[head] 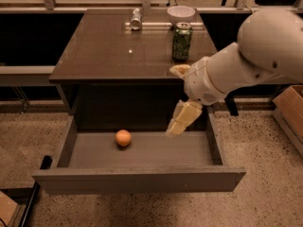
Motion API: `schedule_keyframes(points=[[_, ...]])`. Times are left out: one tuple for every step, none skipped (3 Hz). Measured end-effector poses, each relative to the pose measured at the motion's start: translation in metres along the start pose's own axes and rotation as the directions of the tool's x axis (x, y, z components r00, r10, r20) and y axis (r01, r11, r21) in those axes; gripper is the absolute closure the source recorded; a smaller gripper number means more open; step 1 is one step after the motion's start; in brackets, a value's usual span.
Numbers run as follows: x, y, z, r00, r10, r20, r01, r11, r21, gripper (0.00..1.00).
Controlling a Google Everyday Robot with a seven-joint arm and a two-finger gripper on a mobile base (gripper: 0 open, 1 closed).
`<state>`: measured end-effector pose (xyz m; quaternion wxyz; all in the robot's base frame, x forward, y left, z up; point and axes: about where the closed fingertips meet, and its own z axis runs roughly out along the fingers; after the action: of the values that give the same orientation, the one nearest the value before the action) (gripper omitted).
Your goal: Pick orange from top drawer and place on counter
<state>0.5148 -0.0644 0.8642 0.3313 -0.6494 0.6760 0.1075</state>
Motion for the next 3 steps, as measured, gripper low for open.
schedule_keyframes(points=[[-0.023,-0.006,0.055,0.99,0.016,0.138,-0.01,0.999,-0.043,0.0],[-0.018,-0.004,0.059,0.992,0.029,0.125,-0.023,0.9986,-0.047,0.0],[-0.013,0.0,0.07,0.992,0.066,0.105,-0.061,0.9971,-0.046,0.0]])
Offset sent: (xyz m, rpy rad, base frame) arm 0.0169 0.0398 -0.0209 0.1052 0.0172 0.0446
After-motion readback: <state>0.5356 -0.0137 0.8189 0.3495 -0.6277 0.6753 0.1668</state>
